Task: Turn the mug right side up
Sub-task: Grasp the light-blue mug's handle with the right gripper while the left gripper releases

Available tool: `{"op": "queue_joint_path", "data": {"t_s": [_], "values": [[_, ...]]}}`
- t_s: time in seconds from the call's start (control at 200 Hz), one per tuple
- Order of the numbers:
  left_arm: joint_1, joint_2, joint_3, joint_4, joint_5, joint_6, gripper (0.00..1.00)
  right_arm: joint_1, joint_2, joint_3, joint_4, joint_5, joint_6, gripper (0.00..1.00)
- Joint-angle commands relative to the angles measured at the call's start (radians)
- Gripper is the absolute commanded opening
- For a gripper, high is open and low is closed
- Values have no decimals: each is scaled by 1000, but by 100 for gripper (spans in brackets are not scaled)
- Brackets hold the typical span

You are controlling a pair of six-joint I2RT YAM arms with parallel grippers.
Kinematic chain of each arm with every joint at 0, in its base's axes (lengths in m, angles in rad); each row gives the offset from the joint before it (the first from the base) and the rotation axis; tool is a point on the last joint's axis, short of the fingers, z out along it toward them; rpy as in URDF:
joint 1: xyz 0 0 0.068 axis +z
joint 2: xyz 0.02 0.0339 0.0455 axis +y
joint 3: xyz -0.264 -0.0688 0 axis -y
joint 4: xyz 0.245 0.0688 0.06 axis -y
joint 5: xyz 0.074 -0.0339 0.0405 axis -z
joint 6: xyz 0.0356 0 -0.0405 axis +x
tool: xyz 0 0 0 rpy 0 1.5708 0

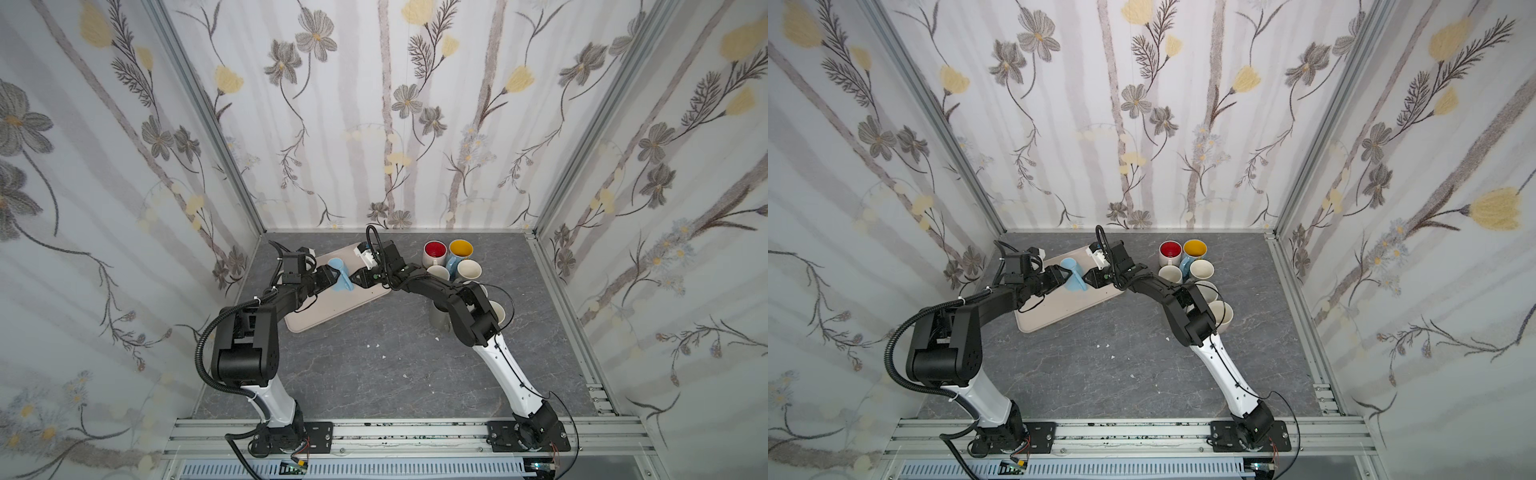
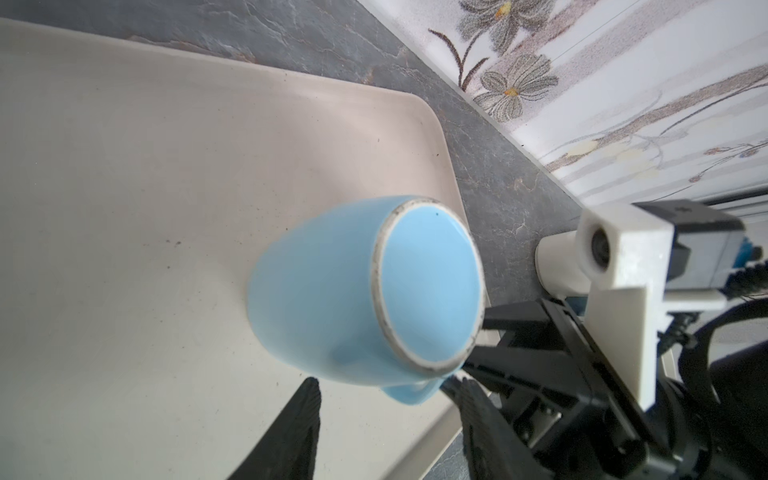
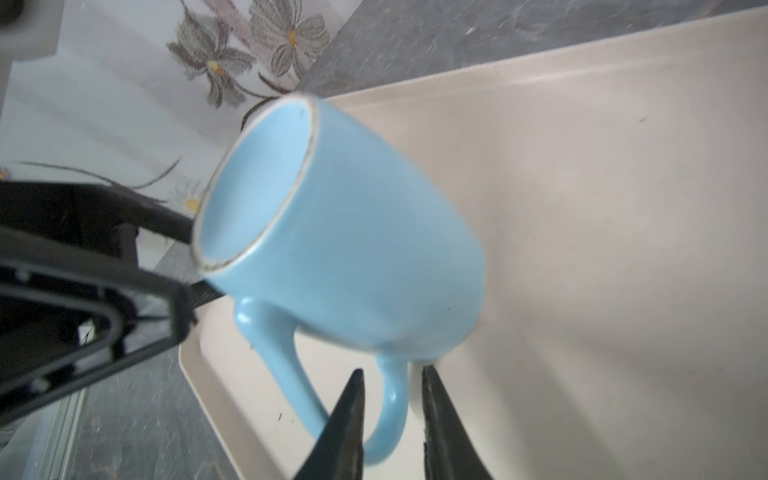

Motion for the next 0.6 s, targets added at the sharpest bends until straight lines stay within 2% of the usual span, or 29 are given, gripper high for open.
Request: {"op": "queue_joint_path", "data": {"t_s": [0.0,0.19,0.285,0.425,0.535,0.595], "values": [[11,-22,-4,9,1,16,54,4,-65,-68,-12,47,-75,25],[27,-95,-60,1,-32,16,57,29,-226,-250,12,285,-81,30],[40,-152,-102,-4,-63,11,58,66,-284,-304,34,350,-97,36],[56,-250,-182,0,-100,0,59,113,-241,-212,-19,380,-143,46],[69,-322,-236,-5,-110,-3,60,114,-156,-79,-106,406,-156,50],[78,-357,-265,-8,-113,-2,61,147,-120,-26,-136,428,-160,51]]}}
